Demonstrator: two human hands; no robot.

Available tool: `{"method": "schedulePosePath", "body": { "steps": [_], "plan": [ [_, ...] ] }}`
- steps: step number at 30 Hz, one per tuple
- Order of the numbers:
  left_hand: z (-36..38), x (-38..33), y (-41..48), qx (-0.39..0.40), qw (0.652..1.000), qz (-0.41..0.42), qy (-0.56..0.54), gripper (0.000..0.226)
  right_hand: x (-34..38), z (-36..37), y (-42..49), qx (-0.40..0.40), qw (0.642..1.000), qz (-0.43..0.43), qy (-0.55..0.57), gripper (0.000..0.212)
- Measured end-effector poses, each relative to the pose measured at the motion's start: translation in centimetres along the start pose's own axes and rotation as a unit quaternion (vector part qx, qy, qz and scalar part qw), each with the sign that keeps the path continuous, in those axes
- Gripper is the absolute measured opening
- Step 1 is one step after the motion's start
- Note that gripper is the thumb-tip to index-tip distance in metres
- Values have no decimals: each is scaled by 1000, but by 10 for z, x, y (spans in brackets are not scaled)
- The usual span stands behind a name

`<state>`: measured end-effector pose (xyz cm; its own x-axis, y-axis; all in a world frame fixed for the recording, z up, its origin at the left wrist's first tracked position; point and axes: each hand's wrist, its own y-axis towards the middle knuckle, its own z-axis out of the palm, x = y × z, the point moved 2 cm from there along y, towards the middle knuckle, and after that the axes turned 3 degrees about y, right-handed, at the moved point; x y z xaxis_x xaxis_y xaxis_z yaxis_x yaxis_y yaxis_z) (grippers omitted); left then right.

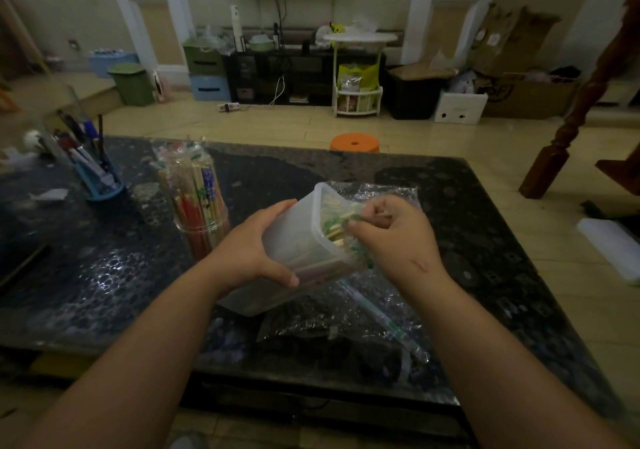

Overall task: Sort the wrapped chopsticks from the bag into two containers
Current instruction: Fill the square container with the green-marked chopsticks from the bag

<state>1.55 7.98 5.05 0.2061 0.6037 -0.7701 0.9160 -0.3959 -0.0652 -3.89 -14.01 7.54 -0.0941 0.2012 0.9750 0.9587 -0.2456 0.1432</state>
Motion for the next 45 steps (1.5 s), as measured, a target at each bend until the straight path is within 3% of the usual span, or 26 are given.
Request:
{"method": "schedulePosePath", "body": {
  "steps": [7,12,16,19,23,30,37,45],
  "plan": [
    [0,-1,1,6,1000,7,22,128,0,4,0,28,999,13,-19,23],
    [4,-4,1,6,999,20,38,124,-6,10,3,6,991,20,-132,21],
    [4,-5,0,9,998,38,54,115,-6,13,2,54,979,32,-195,13],
    [6,-5,0,14,997,44,59,112,-5,13,-1,93,982,46,-156,20],
    [4,-4,-1,7,998,29,48,120,-2,9,-2,41,997,54,-31,26],
    [6,-5,-1,9,999,31,43,119,-11,9,3,7,995,58,-84,25],
    [10,-6,0,8,997,38,61,116,-11,3,5,16,976,66,-209,21],
    [10,-9,-1,-1,998,40,58,116,-7,6,3,58,985,108,-119,19]
  ]
}}
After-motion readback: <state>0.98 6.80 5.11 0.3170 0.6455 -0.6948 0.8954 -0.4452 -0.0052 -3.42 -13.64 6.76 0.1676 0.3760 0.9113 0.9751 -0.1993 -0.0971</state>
